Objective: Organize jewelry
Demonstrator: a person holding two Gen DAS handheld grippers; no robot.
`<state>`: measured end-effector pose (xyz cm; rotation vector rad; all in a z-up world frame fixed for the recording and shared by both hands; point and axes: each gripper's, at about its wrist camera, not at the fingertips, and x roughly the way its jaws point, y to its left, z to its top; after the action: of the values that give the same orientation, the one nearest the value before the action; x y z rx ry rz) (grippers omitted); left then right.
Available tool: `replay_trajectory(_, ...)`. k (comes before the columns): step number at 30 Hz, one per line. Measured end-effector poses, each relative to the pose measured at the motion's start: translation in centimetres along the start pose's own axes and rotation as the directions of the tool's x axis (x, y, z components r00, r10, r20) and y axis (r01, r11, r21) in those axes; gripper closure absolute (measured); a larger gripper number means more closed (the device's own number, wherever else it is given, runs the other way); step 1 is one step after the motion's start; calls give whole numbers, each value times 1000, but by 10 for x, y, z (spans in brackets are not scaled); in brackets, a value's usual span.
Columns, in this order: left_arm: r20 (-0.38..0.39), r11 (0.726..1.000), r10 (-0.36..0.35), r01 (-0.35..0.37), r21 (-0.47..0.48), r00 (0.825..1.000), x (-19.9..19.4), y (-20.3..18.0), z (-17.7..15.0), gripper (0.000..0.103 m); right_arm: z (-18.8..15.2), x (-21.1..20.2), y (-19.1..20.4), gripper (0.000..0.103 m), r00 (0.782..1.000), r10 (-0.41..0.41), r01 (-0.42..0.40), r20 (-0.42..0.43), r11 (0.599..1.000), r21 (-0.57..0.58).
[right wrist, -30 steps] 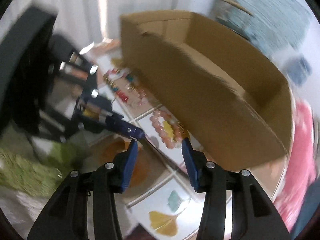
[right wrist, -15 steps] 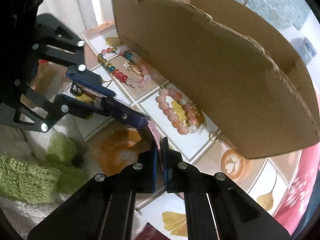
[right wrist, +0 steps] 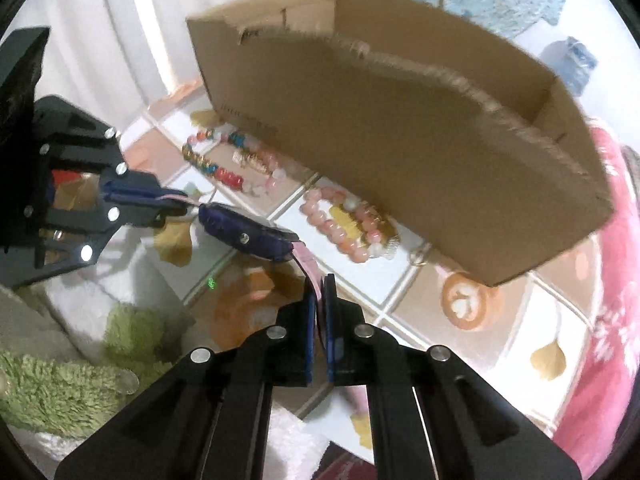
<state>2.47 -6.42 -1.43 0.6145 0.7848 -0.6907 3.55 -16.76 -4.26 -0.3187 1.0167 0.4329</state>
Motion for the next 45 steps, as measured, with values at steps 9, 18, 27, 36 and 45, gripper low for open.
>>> replay_trajectory(9,134,994,106,-110,24,985,-45,-2,27,101,6,-64,8,99,981,-100,89,168,993,72)
replay_trajectory(18,302,974,218,-229,1,928,-99,37,83,101,62,-131,3,99,902,-176,186,395,982,13)
replay_trajectory(27,161,984,128,-105,-141,979,-46,140,128,101,174,-82,-52,99,975,-45,68,217,992,-103)
replay_trajectory(36,-155,973,-56,19,-232,986,61,202,129,101,234,56,-90,99,963,170,-179,-211,984,-25)
replay_trajectory(45,-309,984,-108,57,-170,945,104,210,125,98,239,143,-91,98,843,220,-263,-491,965,-20)
